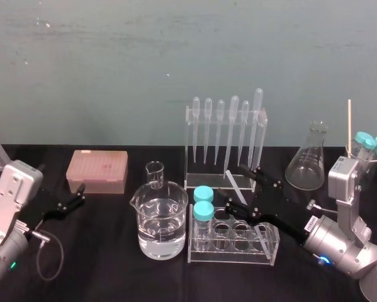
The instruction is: Pick up the stirring rod with one hand, then place it down.
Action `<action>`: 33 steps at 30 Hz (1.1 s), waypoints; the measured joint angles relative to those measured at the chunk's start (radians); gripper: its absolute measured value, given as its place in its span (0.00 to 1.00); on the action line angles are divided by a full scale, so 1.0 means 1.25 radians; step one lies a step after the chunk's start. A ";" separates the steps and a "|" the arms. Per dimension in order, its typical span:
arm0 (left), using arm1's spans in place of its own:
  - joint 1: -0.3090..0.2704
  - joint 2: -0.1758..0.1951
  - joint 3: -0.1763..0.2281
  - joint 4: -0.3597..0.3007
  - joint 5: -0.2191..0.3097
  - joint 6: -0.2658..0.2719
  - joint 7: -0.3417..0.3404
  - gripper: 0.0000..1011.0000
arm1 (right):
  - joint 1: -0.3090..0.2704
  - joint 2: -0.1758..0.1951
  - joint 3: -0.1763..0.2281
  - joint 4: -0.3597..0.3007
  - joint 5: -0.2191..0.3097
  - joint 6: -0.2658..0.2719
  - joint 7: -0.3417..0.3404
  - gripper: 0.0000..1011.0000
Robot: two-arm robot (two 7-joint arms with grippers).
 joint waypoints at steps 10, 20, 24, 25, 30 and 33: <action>0.000 0.000 0.000 0.000 0.000 0.000 0.000 0.99 | -0.023 -0.009 0.029 -0.067 -0.017 -0.081 -0.040 0.99; 0.000 0.000 0.000 0.000 0.000 0.000 0.000 0.99 | -0.077 -0.021 0.120 -0.155 -0.052 -0.047 -0.182 0.99; 0.000 0.000 0.000 0.000 0.000 0.000 0.000 0.99 | -0.100 -0.014 0.152 -0.161 -0.063 0.019 -0.232 0.99; 0.000 0.000 0.000 0.000 0.000 0.000 0.000 0.99 | -0.105 -0.013 0.157 -0.161 -0.064 0.030 -0.238 0.99; 0.000 0.000 0.000 0.000 0.000 0.000 0.000 0.99 | -0.144 0.001 0.184 -0.164 -0.064 0.144 -0.273 0.99; 0.000 0.000 0.000 0.000 0.000 0.000 0.000 0.99 | -0.160 0.005 0.192 -0.165 -0.063 0.189 -0.279 0.99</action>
